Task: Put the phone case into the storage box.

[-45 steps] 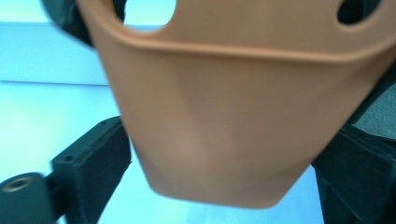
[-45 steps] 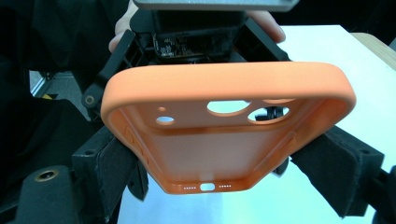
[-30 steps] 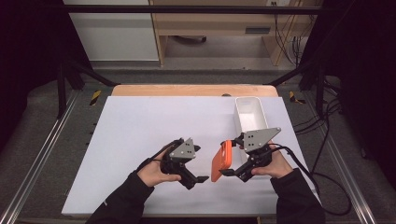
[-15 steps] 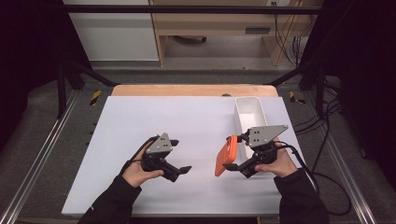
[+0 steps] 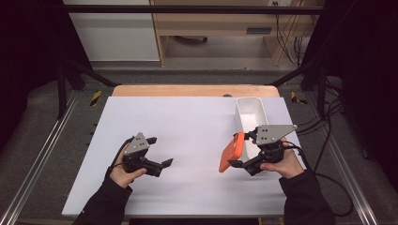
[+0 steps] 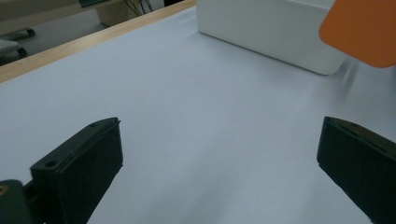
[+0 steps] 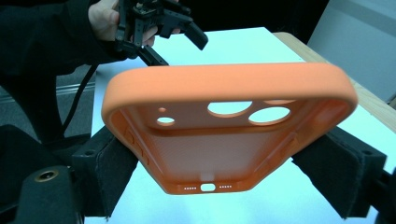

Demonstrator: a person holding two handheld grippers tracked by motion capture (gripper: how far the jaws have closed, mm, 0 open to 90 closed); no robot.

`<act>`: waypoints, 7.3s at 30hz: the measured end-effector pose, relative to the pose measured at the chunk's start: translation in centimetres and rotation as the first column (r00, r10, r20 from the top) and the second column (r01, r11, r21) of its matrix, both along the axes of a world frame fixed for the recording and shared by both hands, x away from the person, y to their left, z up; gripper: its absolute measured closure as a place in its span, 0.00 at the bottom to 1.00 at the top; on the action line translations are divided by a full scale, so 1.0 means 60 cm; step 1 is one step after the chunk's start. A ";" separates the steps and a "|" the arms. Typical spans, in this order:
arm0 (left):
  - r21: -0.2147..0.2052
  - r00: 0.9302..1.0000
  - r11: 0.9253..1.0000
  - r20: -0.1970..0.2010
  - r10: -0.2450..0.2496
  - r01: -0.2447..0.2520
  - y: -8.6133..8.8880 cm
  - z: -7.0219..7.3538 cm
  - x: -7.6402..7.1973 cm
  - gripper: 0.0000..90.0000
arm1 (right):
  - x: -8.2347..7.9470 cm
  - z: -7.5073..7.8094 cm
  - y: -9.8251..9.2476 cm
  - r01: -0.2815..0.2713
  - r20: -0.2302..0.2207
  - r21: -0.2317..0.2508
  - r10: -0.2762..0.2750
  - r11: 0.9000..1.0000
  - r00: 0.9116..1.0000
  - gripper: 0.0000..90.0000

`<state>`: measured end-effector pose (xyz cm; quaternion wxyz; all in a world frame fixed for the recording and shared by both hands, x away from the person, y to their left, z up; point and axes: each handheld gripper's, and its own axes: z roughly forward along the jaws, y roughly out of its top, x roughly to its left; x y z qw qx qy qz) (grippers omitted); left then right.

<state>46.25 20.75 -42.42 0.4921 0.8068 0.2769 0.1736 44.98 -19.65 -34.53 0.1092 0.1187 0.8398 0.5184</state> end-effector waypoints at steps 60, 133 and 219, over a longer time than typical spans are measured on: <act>-0.027 0.991 0.991 0.015 0.135 -0.134 0.104 -0.025 -0.005 0.00 | 0.060 0.090 -0.033 0.475 -0.013 0.060 -0.475 0.878 0.880 0.17; -0.006 0.994 0.994 0.013 0.111 -0.111 0.100 -0.033 0.001 0.00 | 0.227 0.091 -0.035 0.806 -0.061 -0.060 -0.808 0.589 0.586 0.17; 0.026 0.996 0.995 -0.006 0.094 -0.093 0.092 -0.047 0.007 0.00 | 0.344 -0.047 -0.020 0.877 -0.125 -0.232 -0.907 0.420 0.401 0.17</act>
